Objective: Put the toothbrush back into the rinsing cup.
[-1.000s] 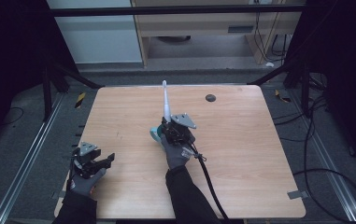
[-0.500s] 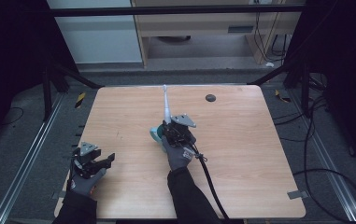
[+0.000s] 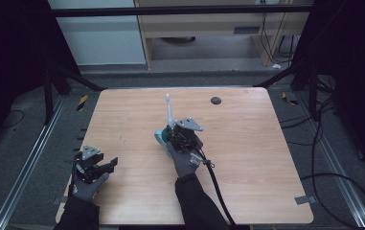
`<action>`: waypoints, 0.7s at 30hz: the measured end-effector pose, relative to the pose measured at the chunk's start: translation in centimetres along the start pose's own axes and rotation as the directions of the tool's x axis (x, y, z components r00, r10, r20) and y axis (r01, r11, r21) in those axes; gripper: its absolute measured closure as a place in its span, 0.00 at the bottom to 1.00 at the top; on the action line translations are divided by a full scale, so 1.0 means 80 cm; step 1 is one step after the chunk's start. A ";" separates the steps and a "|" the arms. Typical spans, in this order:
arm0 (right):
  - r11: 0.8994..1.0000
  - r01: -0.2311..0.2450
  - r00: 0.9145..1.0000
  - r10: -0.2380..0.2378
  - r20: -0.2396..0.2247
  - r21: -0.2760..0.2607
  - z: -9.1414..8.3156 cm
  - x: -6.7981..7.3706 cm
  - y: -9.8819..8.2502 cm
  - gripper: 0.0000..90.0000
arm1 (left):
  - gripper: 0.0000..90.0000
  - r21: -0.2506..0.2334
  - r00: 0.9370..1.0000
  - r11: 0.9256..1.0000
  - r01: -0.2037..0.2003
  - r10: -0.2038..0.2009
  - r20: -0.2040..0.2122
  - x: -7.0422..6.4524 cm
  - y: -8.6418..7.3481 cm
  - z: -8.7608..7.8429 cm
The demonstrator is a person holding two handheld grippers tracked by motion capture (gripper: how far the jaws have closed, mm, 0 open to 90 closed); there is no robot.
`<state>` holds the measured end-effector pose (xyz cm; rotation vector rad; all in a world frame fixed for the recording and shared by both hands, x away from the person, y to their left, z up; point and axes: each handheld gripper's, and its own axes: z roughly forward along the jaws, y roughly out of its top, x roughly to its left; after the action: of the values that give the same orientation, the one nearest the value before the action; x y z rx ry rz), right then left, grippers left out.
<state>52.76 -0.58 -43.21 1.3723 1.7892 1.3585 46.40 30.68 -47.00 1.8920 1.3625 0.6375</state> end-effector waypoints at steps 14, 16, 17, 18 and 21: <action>0.999 0.016 0.996 -0.019 -0.093 -0.039 -0.085 -0.094 0.006 0.32 | 0.40 -0.003 1.000 1.000 -0.001 0.001 -0.002 -0.002 0.000 0.000; 0.999 0.030 0.997 -0.031 -0.070 -0.011 -0.096 -0.116 0.000 0.30 | 0.40 -0.002 1.000 1.000 -0.005 0.005 -0.003 -0.002 0.000 0.000; 0.999 0.039 0.998 -0.039 -0.057 0.003 -0.102 -0.126 -0.004 0.30 | 0.40 -0.002 1.000 1.000 -0.004 0.004 -0.003 -0.002 0.000 0.000; 0.999 0.045 0.998 -0.044 -0.048 0.009 -0.108 -0.135 -0.009 0.29 | 0.39 -0.003 1.000 1.000 -0.002 0.002 -0.003 -0.002 0.000 0.000; 0.998 0.046 0.999 -0.045 -0.021 0.036 -0.125 -0.164 -0.027 0.28 | 0.38 0.003 1.000 1.000 -0.008 0.008 -0.001 -0.002 -0.001 0.001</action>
<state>48.26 -16.60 -43.68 1.3330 1.8560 1.3261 46.39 30.52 -47.11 1.9008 1.3582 0.6412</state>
